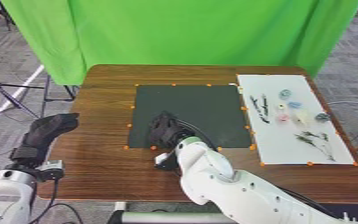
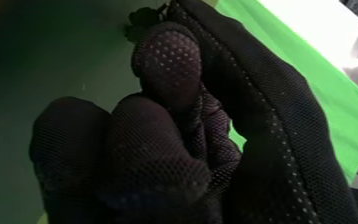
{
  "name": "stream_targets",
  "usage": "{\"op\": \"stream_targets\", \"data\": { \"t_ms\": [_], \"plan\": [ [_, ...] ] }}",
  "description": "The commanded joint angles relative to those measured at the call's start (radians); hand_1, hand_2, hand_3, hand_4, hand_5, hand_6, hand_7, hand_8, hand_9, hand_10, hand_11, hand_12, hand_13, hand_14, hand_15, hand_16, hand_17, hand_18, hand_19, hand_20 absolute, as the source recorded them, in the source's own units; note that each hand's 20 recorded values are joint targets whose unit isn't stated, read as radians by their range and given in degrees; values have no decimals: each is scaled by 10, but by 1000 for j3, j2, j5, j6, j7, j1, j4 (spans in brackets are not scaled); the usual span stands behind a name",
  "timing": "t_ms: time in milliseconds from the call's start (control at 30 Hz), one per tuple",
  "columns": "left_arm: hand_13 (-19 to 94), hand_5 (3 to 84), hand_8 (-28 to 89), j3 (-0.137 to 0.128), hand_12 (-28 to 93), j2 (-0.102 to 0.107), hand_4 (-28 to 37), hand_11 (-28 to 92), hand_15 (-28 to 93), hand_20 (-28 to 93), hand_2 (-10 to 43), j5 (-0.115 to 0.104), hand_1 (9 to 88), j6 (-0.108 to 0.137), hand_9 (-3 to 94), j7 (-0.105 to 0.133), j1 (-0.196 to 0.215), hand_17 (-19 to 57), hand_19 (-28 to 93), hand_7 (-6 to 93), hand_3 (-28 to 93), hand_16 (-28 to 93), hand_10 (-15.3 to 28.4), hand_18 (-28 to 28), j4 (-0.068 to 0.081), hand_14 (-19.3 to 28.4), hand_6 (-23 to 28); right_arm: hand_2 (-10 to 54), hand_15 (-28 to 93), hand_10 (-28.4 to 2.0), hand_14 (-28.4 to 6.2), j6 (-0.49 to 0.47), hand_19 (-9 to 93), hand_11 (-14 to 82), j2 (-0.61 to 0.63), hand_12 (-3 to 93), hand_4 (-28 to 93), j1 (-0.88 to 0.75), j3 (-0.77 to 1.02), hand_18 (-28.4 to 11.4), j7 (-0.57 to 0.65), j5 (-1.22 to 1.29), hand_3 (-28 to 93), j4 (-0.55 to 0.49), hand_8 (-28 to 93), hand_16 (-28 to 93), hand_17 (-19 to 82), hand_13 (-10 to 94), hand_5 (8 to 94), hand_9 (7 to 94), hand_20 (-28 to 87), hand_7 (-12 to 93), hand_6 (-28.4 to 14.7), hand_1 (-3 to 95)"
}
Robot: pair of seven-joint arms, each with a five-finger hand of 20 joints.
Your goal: Arrange flowers
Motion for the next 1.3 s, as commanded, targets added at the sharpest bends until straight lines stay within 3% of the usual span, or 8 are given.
{"op": "stream_targets", "data": {
  "t_ms": [33, 233, 600, 1300],
  "plan": [
    [359, 485, -51, -8, 113, -11, -283, 181, 182, 158, 54, 5, 208, -23, 466, -16, 6, 58, 120, 126, 610, -4, 162, 131, -7, 191, 50, -95, 652, -120, 7, -13, 930, 460, -16, 350, 111, -2, -3, -60, 4, 10, 506, 2, 89, 267, 754, 937, 609, 866, 435, 620, -67, 635],
    [358, 491, -48, 0, 118, -10, -283, 183, 184, 156, 37, 9, 206, -33, 467, -19, -6, 57, 116, 132, 629, -3, 161, 129, -1, 189, 46, -95, 632, -118, 4, -1, 922, 441, -24, 350, 68, -5, -7, -56, 2, -4, 505, 18, 81, 277, 751, 937, 611, 870, 423, 610, -69, 645],
    [357, 499, -47, 0, 123, -15, -283, 184, 189, 155, 27, 8, 207, -36, 471, -20, -1, 56, 111, 135, 642, -4, 164, 128, -3, 190, 46, -95, 627, -126, 7, 119, 915, 418, -39, 346, 57, 6, -25, -55, -4, -33, 512, 75, 52, 278, 752, 937, 635, 883, 421, 599, -85, 660],
    [352, 500, -43, -1, 127, -15, -283, 183, 190, 154, -2, 16, 212, -65, 469, -22, -13, 54, 107, 132, 664, -5, 165, 127, 3, 192, 46, -95, 614, -126, 9, 80, 896, 444, -37, 329, 51, 4, -12, -47, -2, 8, 491, 56, 104, 288, 753, 937, 603, 864, 434, 616, -76, 614]
  ]
}}
